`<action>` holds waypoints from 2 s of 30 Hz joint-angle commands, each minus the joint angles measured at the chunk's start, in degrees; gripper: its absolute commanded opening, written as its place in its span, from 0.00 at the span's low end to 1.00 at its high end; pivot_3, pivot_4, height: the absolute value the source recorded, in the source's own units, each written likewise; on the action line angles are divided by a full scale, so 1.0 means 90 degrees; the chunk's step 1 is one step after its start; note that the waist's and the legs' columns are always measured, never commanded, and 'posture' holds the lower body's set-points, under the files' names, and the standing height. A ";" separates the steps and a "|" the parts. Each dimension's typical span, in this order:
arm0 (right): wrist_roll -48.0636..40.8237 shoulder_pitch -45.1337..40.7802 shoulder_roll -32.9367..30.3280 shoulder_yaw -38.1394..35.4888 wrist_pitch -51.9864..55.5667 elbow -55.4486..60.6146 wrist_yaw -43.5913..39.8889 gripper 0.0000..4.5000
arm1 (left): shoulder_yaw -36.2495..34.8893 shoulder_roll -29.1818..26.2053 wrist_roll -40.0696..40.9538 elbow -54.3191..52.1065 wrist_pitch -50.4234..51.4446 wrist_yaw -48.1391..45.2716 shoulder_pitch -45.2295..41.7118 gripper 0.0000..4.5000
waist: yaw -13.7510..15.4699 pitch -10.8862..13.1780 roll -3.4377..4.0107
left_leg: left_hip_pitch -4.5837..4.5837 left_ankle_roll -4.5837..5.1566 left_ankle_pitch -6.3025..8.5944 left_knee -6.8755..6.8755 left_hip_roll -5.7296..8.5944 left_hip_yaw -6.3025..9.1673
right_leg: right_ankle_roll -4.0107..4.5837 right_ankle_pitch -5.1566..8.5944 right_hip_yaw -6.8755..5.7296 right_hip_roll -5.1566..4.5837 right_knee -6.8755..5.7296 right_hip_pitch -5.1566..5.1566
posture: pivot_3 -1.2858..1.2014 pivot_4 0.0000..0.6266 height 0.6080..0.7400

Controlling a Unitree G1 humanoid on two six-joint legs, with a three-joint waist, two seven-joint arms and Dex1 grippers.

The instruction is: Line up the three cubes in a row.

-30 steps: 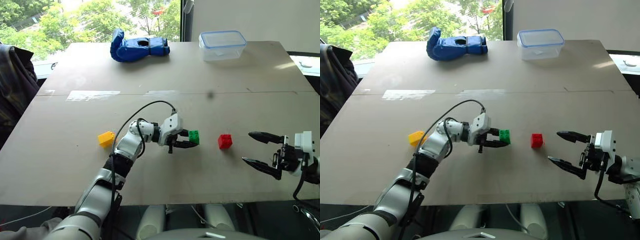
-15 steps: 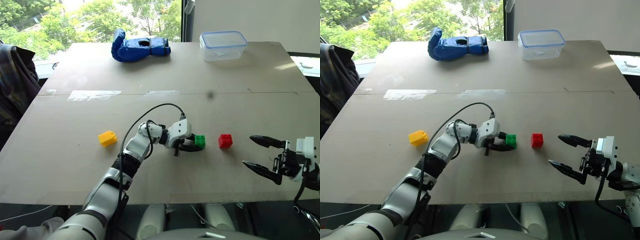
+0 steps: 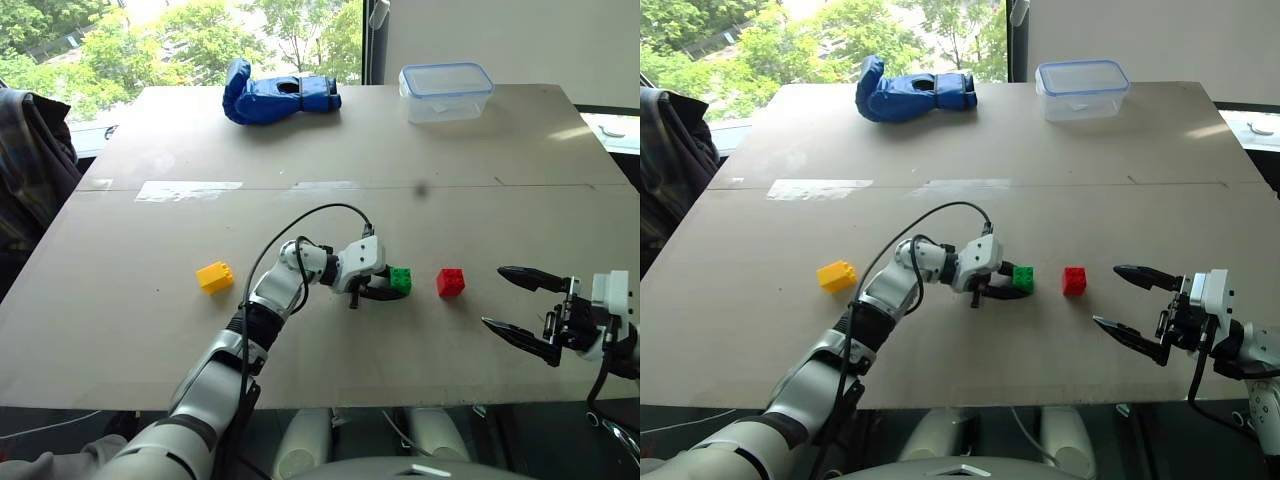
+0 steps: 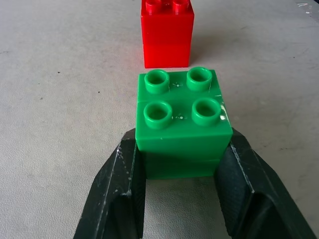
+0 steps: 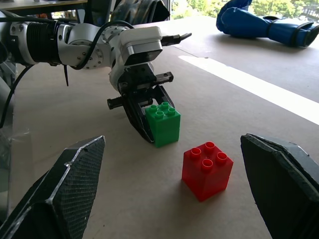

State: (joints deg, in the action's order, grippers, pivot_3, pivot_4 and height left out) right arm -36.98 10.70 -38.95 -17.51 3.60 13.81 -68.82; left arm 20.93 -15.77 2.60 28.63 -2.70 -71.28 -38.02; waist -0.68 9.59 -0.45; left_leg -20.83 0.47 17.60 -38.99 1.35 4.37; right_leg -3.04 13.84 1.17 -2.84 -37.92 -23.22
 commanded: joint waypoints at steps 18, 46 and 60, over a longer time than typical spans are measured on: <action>-0.0094 -0.0035 0.0019 -0.0090 -0.0059 0.0130 -0.0058 1.00 | 0.0007 -0.0123 -0.0185 -0.0034 -0.0126 0.0148 0.0124 0.98 | -0.0006 0.0000 0.0000 | 0.0002 0.0001 0.0001 -0.0008 0.0000 0.0001 | 0.0000 0.0000 0.0000 0.0001 -0.0002 0.0004 | 0.52 0.24 1.00; -0.0043 -0.0154 0.0087 -0.0007 -0.0120 -0.0008 -0.0161 1.00 | -0.0028 -0.0198 -0.0223 0.0416 -0.0548 0.0448 -0.0056 0.98 | -0.0010 -0.0001 0.0001 | 0.0009 0.0001 0.0001 -0.0014 0.0000 0.0002 | -0.0004 -0.0003 0.0001 0.0003 -0.0004 0.0011 | 0.52 0.24 1.00; -0.0212 -0.0355 0.0045 0.0081 0.0087 0.0204 -0.0138 1.00 | -0.1357 -0.1715 0.1350 -0.2788 0.1027 0.0021 0.0953 0.98 | -0.0002 0.0001 0.0005 | 0.0007 0.0001 0.0001 -0.0014 -0.0028 0.0005 | -0.0003 -0.0002 0.0000 0.0001 -0.0002 0.0010 | 0.52 0.24 1.00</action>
State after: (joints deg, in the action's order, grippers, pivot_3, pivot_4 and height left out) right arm -37.25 8.39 -38.17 -16.52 3.83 12.82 -70.14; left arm 12.50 -29.32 11.79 9.59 3.22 -72.87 -30.29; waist -0.69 9.60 -0.41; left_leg -20.77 0.48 17.61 -39.12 1.11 4.42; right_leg -3.06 13.82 1.17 -2.84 -37.93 -23.13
